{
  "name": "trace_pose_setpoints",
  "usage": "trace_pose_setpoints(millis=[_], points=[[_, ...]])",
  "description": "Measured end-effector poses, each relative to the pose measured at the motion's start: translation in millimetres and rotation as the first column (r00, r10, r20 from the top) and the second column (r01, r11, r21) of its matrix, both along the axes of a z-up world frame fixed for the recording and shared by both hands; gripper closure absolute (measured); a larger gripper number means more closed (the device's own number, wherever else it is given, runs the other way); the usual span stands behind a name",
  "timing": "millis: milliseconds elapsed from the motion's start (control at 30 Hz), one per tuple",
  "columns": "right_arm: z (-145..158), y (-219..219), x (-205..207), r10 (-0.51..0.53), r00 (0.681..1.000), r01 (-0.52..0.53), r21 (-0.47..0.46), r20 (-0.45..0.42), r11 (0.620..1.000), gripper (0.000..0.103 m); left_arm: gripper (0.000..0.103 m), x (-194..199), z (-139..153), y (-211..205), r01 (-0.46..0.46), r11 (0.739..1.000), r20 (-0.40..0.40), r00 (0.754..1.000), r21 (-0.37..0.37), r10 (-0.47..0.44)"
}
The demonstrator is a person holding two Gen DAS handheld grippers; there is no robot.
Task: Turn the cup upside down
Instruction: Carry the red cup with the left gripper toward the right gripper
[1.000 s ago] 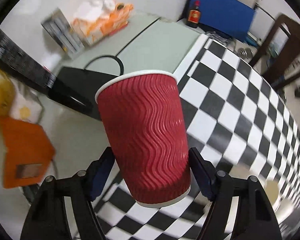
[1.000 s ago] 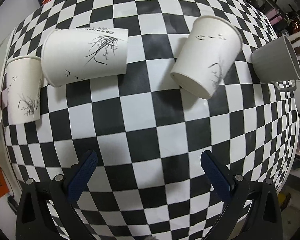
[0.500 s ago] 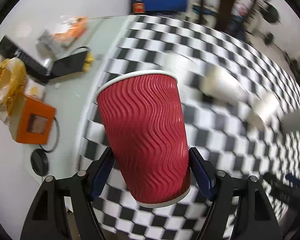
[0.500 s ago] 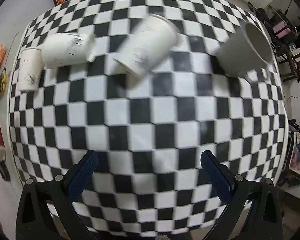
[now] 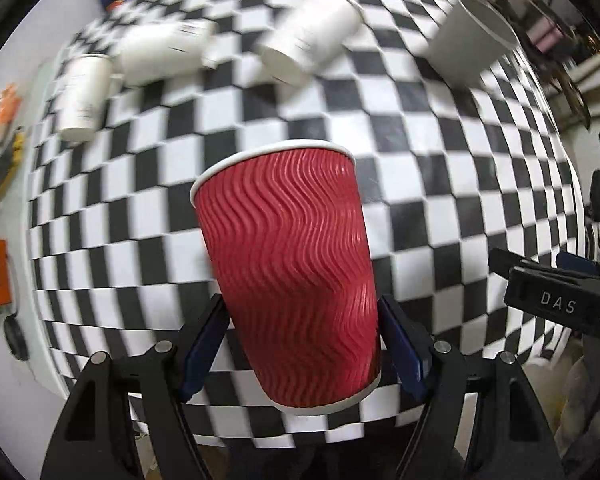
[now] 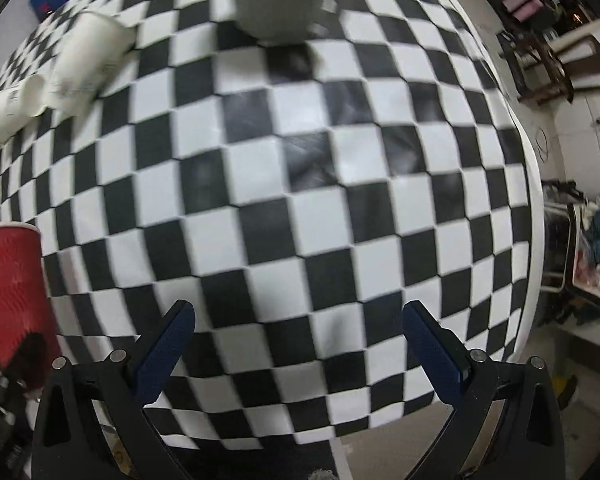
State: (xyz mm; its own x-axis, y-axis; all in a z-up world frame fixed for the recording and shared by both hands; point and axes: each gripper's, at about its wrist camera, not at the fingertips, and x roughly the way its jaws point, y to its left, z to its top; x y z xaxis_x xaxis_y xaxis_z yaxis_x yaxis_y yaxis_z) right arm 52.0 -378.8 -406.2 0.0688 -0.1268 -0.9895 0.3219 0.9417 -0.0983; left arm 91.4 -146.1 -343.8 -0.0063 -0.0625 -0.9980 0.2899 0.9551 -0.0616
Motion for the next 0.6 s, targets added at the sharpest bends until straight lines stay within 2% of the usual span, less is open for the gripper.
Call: trace_pose_setpoints(millis=[233, 467, 600], points=[[-16.4, -32.8, -19.9, -0.058, 0.998, 0.058, -0.004, -0.021, 0.998, 0.0, 0.03, -3.9, -36.8, -38.2, 0.051, 0.999, -0.056, 0.997, 0.004, -0.051], [-28.6, -49.0, -31.5, -0.066, 0.998, 0.066, -0.002, -0.023, 0.998, 0.0, 0.029, -1.1, -54.5, -46.4, 0.054, 0.999, -0.079, 0.995, 0.006, -0.053], [-23.5, -42.5, -28.8, -0.069, 0.997, 0.069, 0.0, -0.018, 0.998, 0.0, 0.029, -0.1, -65.3, -54.8, 0.039, 0.999, -0.102, 0.994, 0.008, -0.038]])
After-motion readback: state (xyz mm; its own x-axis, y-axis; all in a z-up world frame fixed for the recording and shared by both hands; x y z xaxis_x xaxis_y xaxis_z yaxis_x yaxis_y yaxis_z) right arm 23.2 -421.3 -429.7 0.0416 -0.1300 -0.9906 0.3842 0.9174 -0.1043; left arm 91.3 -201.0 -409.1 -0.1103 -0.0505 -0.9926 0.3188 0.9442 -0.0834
